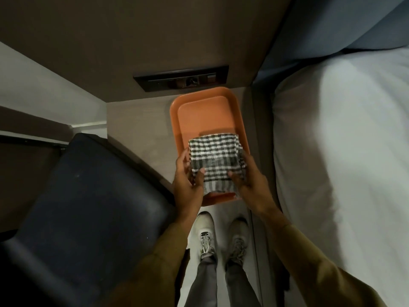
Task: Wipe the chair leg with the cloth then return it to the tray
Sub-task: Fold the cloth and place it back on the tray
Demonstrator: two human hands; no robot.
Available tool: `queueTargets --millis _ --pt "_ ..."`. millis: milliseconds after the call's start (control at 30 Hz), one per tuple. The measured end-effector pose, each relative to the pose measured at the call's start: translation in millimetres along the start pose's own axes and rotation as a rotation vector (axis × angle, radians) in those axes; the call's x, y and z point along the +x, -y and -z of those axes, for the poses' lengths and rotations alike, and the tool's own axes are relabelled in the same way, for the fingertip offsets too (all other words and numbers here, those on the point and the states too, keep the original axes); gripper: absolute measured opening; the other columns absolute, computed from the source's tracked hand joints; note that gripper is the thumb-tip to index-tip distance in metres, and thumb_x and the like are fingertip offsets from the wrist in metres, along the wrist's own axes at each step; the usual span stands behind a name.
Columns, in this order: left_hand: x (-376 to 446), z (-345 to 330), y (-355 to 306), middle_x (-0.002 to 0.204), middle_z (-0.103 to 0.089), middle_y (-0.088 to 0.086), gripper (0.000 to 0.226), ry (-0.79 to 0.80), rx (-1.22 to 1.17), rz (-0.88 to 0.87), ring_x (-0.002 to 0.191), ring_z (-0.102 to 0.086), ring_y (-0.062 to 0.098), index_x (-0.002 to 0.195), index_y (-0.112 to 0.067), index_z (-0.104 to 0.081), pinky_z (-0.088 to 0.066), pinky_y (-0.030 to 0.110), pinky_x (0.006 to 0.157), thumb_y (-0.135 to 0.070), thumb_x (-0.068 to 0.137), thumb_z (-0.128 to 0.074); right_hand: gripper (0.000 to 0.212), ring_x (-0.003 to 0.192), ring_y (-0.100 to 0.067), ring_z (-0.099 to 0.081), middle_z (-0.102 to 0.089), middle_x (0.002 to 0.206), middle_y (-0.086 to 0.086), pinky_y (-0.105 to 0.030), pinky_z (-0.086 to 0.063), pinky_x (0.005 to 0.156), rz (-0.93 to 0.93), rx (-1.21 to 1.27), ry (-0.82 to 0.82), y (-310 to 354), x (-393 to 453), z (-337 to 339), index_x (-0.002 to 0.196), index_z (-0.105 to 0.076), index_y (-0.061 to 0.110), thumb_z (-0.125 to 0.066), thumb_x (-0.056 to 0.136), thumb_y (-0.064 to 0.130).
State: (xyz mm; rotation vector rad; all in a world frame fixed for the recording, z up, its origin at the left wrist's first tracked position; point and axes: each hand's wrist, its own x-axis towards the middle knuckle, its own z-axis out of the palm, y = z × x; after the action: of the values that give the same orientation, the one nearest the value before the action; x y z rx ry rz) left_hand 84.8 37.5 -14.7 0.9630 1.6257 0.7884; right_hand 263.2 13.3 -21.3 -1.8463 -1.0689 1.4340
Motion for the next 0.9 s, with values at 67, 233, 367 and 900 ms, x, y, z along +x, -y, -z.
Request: queueTargets --millis 67,233,367,900 --pt "6 -8 18 0.158 -0.055 0.007 0.072 0.038 0.159 0.066 0.145 -0.057 0.024 0.161 -0.033 -0.034 -0.053 0.050 0.120 -0.002 0.103 -0.063 0.076 0.145 -0.021 -0.061 -0.053 0.163 0.004 -0.048 -0.064 0.109 -0.024 -0.090 0.045 -9 9 -8 0.168 -0.022 0.041 -0.065 0.107 0.025" --pt "3 -10 65 0.181 -0.009 0.008 0.090 0.254 0.512 0.115 0.167 -0.023 0.033 0.172 -0.019 -0.016 -0.034 0.043 0.132 -0.003 0.101 -0.067 0.086 0.162 -0.043 -0.035 -0.020 0.178 -0.017 -0.065 -0.048 0.122 -0.178 -0.249 0.122 -32 9 -22 0.174 -0.006 0.036 -0.060 0.108 0.027" --pt "-3 -11 75 0.180 -0.002 0.008 0.085 0.302 0.677 0.055 0.170 -0.009 0.031 0.173 -0.023 -0.013 -0.030 0.047 0.134 -0.009 0.105 -0.061 0.073 0.158 -0.041 -0.042 -0.023 0.175 -0.018 -0.058 -0.051 0.122 -0.172 -0.339 0.110 -47 5 -25 0.173 -0.022 0.034 -0.056 0.110 0.022" --pt "11 -11 70 0.182 0.004 0.016 0.080 0.381 1.320 -0.023 0.169 -0.005 0.040 0.173 -0.011 0.000 -0.001 0.054 0.141 -0.042 0.111 -0.041 0.073 0.157 -0.039 -0.043 -0.029 0.174 -0.011 -0.056 -0.056 0.117 -0.145 -0.612 0.154 -42 1 -40 0.172 -0.027 0.035 -0.060 0.108 0.027"
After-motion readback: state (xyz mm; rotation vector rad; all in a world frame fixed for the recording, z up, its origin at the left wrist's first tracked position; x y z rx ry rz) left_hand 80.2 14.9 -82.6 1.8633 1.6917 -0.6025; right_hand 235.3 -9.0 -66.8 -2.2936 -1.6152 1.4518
